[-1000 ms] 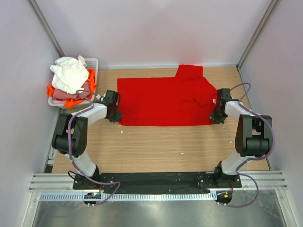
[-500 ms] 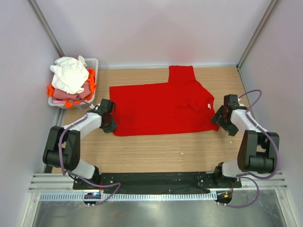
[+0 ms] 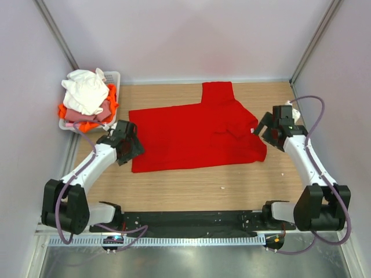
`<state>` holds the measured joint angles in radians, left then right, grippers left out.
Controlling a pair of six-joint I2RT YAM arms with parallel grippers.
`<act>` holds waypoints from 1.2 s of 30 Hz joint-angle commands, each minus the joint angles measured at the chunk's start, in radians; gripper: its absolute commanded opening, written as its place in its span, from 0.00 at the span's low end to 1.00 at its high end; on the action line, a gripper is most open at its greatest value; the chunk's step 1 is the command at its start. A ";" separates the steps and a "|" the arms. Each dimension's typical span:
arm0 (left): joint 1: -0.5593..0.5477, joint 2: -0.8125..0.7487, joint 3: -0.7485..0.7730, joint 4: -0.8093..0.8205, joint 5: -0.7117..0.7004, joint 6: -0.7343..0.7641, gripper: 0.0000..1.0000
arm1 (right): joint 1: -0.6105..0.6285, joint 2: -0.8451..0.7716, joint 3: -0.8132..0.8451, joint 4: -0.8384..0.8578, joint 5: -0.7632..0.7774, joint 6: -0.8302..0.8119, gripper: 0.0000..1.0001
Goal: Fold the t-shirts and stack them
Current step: Fold the tshirt
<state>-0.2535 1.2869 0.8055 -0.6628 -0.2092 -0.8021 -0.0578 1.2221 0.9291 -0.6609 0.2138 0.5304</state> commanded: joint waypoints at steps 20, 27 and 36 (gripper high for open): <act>-0.165 0.286 0.045 0.269 0.122 -0.002 0.61 | 0.159 0.254 -0.174 0.254 -0.077 0.062 0.96; -0.233 0.112 -0.126 0.233 0.128 -0.029 0.60 | 0.182 0.041 -0.354 0.195 -0.114 0.161 0.96; -0.274 -0.126 -0.161 0.110 0.042 0.021 0.70 | 0.308 -0.138 -0.113 -0.034 0.041 0.177 0.98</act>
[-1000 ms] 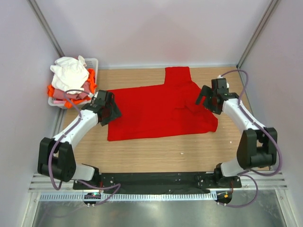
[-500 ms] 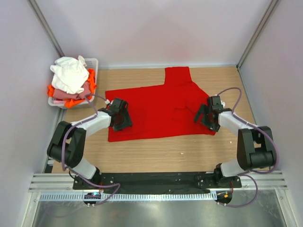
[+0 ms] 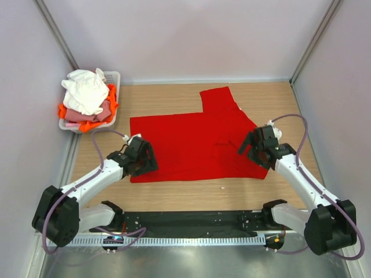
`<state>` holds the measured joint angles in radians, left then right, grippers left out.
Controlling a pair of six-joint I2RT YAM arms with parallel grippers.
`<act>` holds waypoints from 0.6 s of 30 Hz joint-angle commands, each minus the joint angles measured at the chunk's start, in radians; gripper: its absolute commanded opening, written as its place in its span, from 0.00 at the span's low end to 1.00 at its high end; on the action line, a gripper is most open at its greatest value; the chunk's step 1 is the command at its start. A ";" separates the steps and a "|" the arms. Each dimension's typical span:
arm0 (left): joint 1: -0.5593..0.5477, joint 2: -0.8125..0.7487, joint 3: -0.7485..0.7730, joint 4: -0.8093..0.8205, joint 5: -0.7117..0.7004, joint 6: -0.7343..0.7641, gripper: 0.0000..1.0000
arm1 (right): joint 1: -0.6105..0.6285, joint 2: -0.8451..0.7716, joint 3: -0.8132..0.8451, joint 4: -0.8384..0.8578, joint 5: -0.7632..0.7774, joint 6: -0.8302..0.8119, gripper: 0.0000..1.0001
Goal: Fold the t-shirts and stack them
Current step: Fold the tshirt
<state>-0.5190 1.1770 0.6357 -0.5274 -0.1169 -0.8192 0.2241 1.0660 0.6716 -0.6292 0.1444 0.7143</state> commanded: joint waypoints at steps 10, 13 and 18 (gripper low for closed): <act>-0.076 0.073 0.002 0.075 -0.145 0.054 0.65 | 0.073 0.391 0.370 0.078 -0.005 -0.061 0.43; -0.078 0.059 0.028 0.026 -0.245 0.077 0.65 | 0.080 0.497 0.414 0.097 -0.006 -0.064 0.41; -0.081 -0.013 0.018 0.058 -0.271 0.140 0.66 | 0.084 0.594 0.456 0.100 0.015 -0.076 0.37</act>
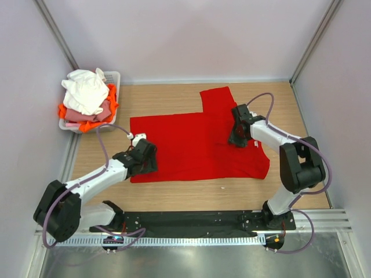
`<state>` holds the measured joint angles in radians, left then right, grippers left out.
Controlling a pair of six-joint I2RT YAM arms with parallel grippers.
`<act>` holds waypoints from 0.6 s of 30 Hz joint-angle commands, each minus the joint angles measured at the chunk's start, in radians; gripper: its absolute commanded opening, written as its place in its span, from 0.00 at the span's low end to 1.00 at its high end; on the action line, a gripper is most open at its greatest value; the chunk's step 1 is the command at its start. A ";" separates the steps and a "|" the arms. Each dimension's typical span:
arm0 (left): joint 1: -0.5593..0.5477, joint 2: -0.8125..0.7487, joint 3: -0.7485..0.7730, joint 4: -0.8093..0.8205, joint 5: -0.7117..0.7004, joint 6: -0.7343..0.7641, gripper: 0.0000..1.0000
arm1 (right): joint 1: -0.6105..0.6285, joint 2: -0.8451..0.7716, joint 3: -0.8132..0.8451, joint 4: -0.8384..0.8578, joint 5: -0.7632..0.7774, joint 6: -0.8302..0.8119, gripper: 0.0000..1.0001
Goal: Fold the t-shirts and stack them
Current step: Fold the tshirt
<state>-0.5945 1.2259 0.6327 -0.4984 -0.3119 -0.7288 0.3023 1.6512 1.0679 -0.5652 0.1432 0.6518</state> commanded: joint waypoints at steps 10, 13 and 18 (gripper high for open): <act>-0.005 -0.143 -0.033 0.075 -0.076 0.049 0.67 | 0.004 0.191 0.176 -0.027 0.165 -0.070 0.36; -0.007 -0.152 -0.037 0.078 -0.079 0.049 0.67 | 0.004 0.248 0.272 -0.080 0.272 -0.106 0.36; -0.014 -0.174 -0.050 0.087 -0.082 0.049 0.67 | 0.003 0.337 0.516 -0.125 0.462 -0.211 0.36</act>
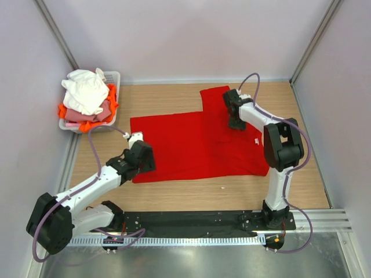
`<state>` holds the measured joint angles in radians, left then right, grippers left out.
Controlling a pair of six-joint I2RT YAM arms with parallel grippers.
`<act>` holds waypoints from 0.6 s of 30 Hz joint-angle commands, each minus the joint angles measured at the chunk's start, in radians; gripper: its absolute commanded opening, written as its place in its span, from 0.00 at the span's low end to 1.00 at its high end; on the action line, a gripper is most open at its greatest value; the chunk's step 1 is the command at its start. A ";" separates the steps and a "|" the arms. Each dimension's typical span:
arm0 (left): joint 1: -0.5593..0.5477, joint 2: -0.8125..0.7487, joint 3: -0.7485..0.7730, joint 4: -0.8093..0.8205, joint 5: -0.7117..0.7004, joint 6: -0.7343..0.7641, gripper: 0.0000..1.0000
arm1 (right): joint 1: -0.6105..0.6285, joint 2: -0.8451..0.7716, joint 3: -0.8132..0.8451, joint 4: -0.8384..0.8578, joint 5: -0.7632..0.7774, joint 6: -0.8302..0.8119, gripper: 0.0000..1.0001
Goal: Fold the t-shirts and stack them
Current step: Fold the tshirt
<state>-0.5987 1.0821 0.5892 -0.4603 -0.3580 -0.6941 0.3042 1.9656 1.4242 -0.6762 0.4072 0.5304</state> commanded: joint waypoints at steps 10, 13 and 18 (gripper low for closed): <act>-0.033 -0.034 -0.008 0.052 -0.058 0.013 0.68 | 0.007 -0.071 0.102 0.030 0.027 -0.116 0.53; -0.042 -0.034 -0.005 0.052 -0.065 0.013 0.68 | 0.007 -0.158 -0.028 0.095 -0.154 -0.087 0.52; -0.055 -0.036 -0.006 0.049 -0.081 0.011 0.67 | 0.009 -0.163 -0.123 0.144 -0.264 -0.079 0.51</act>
<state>-0.6445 1.0683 0.5846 -0.4519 -0.3939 -0.6941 0.3061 1.8301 1.3350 -0.6155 0.2672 0.4305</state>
